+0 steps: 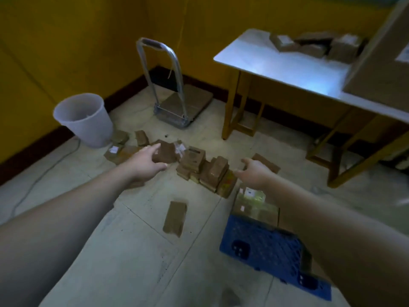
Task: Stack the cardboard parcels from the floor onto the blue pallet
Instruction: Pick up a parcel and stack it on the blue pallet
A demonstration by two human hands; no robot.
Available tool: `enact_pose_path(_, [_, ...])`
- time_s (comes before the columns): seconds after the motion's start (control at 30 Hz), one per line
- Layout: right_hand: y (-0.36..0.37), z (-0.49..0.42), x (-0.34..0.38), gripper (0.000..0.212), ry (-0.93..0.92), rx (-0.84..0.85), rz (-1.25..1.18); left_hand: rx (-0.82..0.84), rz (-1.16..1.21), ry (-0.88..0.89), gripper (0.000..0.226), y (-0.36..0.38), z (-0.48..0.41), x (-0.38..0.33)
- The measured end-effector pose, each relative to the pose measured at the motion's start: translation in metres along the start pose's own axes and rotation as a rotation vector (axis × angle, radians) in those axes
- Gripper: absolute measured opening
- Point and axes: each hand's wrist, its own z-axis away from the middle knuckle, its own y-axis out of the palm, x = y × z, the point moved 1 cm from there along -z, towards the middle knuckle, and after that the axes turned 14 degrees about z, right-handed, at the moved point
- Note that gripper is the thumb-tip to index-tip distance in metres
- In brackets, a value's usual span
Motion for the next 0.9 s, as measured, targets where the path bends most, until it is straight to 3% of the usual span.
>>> enact_pose_path(0.2, [-0.007,-0.046,0.101,0.065,-0.124,0.029,0.102,-0.097,0.055,-0.074,0.074,-0.093,-0.031,0.055])
enact_pose_path(0.47, [-0.011,-0.153,0.192,0.062,-0.133,0.107,0.104,-0.142,0.098,-0.177,0.073,-0.154,-0.113,0.100])
enact_pose_path(0.73, [-0.001,-0.227,0.273,0.058,-0.059,0.111,0.086,-0.115,0.102,-0.243,0.072,-0.215,-0.181,0.151])
enact_pose_path(0.9, [0.031,-0.269,0.340,0.058,0.011,0.105,0.085,-0.068,0.113,-0.195,0.072,-0.265,-0.239,0.199])
